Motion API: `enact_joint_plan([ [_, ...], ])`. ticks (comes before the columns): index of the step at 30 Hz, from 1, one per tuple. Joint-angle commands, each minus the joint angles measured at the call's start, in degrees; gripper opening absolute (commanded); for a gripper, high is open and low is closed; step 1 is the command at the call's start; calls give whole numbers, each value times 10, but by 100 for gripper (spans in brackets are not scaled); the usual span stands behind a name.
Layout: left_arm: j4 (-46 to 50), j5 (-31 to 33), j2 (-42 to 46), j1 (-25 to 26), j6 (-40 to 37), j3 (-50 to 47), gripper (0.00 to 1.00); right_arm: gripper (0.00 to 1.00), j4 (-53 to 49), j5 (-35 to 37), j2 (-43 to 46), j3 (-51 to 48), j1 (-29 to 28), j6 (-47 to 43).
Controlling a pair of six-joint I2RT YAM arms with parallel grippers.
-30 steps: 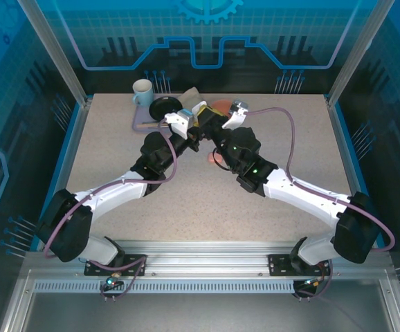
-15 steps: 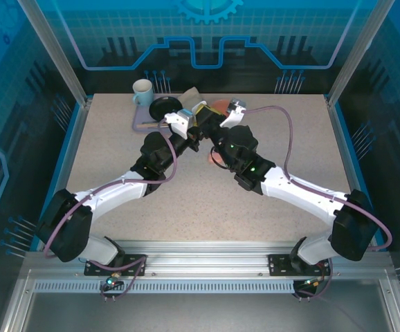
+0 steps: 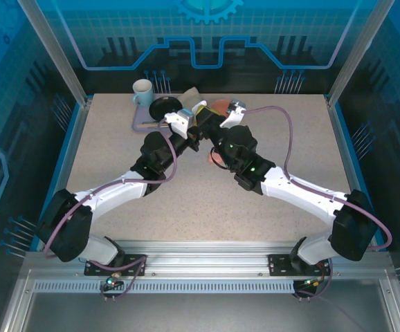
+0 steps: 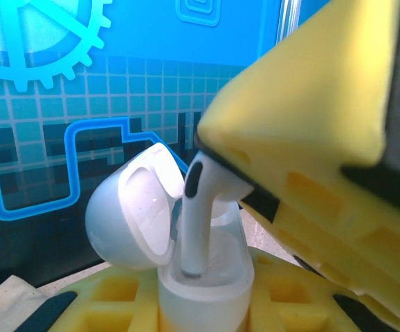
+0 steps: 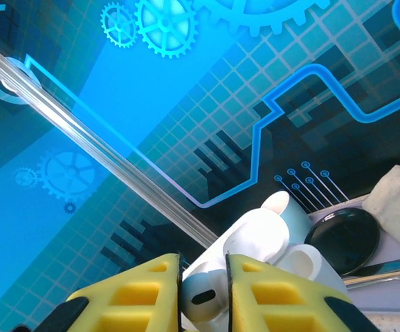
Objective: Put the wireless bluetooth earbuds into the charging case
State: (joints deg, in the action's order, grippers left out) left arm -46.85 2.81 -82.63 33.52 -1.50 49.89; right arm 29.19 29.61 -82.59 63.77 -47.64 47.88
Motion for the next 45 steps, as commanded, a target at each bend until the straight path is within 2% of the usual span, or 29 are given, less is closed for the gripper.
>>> enact_joint_plan([
  [1, -27, 6, -3, 5, -4, 26, 0, 20, -2, 8, 4, -1, -6, 8],
  [17, -24, 4, -3, 4, -4, 26, 0, 21, -42, -17, -11, 18, -5, -5],
  [22, -24, 4, -2, 5, -4, 22, 0, 42, -54, -20, -5, 21, 3, -4],
  [29, -24, 6, 1, 4, -2, 15, 0, 48, -67, -34, 26, 33, 27, -18],
  [33, -25, 12, 8, 4, -5, 5, 0, 58, -98, -27, 77, 27, 45, -29],
  [37, -19, 16, 26, 5, -18, -10, 0, 66, -194, -20, 150, 10, 82, -37],
  [41, 1, 16, 55, 4, -39, -28, 0, 75, -371, -16, 206, 6, 135, -7],
  [45, 21, 9, 78, 3, -51, -42, 0, 80, -538, -31, 210, 12, 172, 29],
])
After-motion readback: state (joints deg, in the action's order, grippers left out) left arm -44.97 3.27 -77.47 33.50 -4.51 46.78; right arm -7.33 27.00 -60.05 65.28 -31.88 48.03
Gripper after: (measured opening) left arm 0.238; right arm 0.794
